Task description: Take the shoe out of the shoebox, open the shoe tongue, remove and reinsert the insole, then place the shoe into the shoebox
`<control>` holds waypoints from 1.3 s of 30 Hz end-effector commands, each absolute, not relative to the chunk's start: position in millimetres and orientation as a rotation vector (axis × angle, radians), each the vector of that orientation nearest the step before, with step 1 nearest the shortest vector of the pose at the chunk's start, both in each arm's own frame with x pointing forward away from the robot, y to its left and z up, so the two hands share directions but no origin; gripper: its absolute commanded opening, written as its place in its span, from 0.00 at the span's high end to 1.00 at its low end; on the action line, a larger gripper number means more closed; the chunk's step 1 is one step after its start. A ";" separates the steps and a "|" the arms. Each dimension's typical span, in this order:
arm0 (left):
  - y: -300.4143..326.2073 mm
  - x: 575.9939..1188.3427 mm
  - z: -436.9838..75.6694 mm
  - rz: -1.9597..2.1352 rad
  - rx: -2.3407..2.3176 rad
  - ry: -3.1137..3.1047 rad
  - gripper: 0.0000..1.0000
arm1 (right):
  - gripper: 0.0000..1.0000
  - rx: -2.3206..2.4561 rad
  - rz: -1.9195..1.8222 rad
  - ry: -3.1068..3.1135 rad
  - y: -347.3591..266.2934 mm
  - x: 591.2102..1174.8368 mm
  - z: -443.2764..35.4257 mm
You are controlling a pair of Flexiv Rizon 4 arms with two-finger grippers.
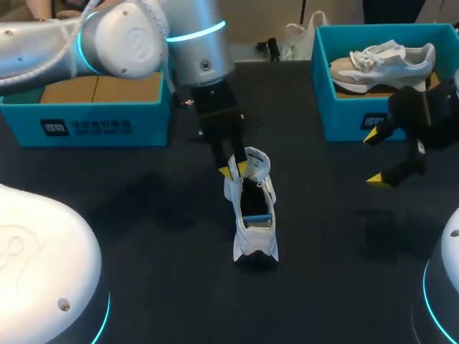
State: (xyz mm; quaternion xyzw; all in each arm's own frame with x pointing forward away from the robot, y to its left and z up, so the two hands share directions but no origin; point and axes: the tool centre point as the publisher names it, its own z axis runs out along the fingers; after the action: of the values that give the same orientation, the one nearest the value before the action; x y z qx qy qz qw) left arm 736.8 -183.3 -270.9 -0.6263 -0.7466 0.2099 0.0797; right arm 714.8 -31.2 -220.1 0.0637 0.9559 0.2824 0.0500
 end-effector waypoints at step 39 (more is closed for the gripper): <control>-219.0 708.7 -385.2 0.338 -1.884 -2.101 1.00 | 0.00 0.197 0.855 2.910 -31.2 713.7 -220.3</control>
State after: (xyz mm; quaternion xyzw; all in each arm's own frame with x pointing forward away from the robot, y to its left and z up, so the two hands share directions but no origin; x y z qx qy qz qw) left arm 709.7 -215.3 -374.8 -0.6561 -0.7307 0.1174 0.1478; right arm 714.5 -31.1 -220.0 0.0643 0.9560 0.2817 0.0502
